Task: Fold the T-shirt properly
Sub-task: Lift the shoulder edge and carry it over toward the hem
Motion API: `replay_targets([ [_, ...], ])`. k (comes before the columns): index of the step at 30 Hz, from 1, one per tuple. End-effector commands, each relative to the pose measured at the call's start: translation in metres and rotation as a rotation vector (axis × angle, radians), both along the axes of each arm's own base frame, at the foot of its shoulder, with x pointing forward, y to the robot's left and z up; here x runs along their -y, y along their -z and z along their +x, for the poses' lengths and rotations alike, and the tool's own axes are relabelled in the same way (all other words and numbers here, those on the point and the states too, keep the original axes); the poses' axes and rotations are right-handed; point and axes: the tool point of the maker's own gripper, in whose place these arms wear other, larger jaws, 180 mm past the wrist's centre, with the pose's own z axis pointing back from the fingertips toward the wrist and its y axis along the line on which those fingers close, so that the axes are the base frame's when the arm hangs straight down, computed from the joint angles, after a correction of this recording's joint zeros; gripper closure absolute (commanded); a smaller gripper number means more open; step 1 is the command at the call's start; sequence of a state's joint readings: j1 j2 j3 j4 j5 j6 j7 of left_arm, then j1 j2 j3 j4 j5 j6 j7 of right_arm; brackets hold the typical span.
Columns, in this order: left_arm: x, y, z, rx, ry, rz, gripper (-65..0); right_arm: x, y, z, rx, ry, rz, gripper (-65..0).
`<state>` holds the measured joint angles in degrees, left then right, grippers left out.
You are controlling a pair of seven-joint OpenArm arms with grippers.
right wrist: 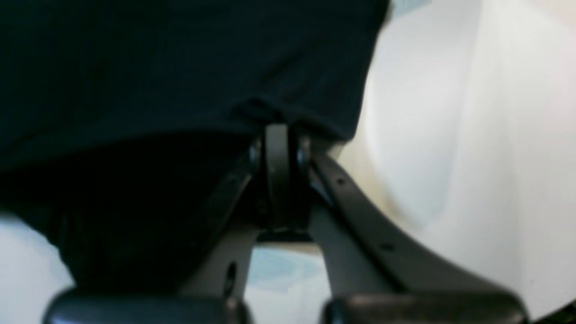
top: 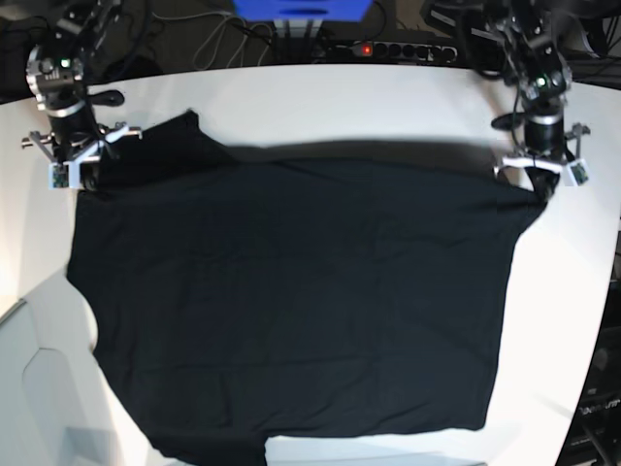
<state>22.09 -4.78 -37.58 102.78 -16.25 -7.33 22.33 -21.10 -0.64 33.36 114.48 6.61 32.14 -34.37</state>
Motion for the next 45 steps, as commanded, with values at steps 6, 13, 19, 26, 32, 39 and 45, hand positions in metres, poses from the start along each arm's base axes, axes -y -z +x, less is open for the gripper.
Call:
replay_targets([
  [6, -0.006, -0.026, 0.034, 0.113, -0.009, 0.009, 0.0, -0.007, -0.028, 0.052, 0.134, -0.07, 0.003, 0.0],
  [13, -0.013, -0.03, 0.076, 0.181, -0.036, -0.049, 0.0, -0.015, -0.03, 0.12, 0.172, -0.144, 0.038, 0.0],
  [19, -0.019, -0.016, 0.112, 0.192, -0.064, -0.13, 0.0, -0.015, -0.029, 0.178, 0.158, -0.151, 0.026, 0.0],
  [26, -0.033, -0.024, 0.146, 0.219, -0.08, -0.163, 0.0, -0.019, -0.039, 0.23, 0.169, -0.148, 0.108, 0.0],
  [32, -0.037, -0.033, 0.168, 0.236, -0.075, -0.177, 0.0, -0.021, -0.037, 0.256, 0.145, -0.15, 0.165, 0.0],
  [39, -0.018, -0.034, 0.194, 0.206, -0.005, -0.152, 0.0, -0.021, -0.039, 0.269, 0.201, -0.151, 0.204, 0.0],
  [45, -0.016, -0.031, 0.201, 0.2, -0.006, -0.171, 0.0, -0.014, -0.032, 0.268, 0.188, -0.143, 0.205, 0.0],
])
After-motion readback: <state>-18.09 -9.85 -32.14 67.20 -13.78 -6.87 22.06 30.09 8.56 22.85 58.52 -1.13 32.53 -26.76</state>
